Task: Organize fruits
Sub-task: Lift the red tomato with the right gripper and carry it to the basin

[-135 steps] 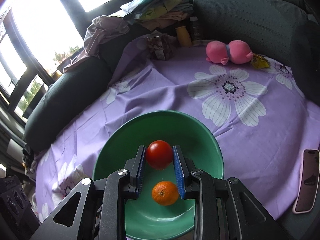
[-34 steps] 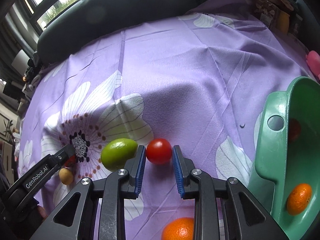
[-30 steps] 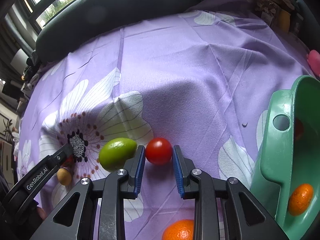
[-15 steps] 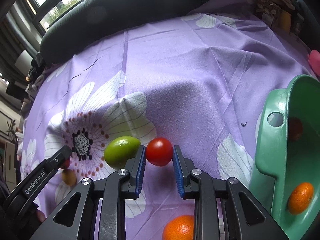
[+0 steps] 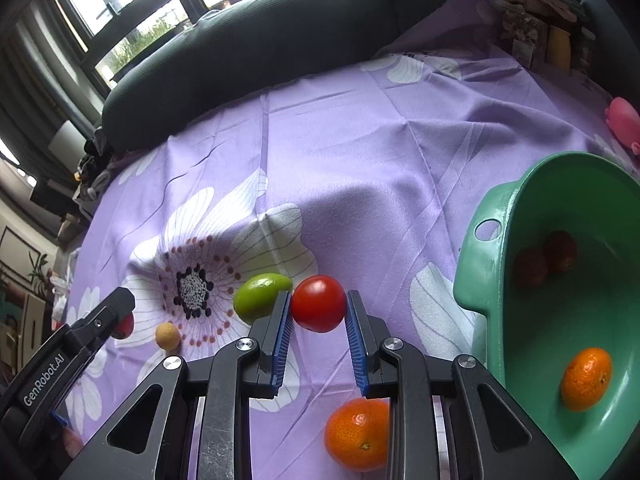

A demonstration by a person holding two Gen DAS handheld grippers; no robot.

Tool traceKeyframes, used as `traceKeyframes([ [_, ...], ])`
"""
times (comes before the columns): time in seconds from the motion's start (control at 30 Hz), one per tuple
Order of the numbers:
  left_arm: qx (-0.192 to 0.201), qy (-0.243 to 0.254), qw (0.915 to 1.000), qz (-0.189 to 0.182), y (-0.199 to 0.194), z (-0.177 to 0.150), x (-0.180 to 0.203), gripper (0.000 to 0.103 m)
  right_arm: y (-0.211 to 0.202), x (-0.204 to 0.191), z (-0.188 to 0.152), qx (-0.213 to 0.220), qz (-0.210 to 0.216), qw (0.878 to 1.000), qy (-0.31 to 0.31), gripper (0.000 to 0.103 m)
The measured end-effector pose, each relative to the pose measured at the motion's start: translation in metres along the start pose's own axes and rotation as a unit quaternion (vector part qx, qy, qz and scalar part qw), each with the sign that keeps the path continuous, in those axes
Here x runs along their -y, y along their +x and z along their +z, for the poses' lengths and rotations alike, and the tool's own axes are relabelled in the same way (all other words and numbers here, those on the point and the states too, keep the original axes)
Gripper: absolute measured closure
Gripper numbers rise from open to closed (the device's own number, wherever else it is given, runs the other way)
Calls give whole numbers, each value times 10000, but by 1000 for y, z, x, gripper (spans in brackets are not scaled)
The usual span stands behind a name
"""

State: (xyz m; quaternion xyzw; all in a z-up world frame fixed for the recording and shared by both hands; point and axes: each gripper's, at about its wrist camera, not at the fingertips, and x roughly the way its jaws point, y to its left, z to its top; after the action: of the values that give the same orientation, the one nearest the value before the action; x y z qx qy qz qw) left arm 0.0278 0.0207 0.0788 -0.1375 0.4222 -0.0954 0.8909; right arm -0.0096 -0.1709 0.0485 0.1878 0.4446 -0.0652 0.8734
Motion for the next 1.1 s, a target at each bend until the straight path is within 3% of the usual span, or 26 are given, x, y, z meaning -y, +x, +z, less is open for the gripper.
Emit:
traceKeyframes([
  [0.6, 533, 750, 9943, -532, -46, -13, 50, 76, -60, 18, 1, 925, 168, 9953, 242, 75],
  [1.1, 613, 1494, 9771, -1383, -68, -37, 100, 76, -117, 61, -2, 1731, -243, 9817, 754, 75],
])
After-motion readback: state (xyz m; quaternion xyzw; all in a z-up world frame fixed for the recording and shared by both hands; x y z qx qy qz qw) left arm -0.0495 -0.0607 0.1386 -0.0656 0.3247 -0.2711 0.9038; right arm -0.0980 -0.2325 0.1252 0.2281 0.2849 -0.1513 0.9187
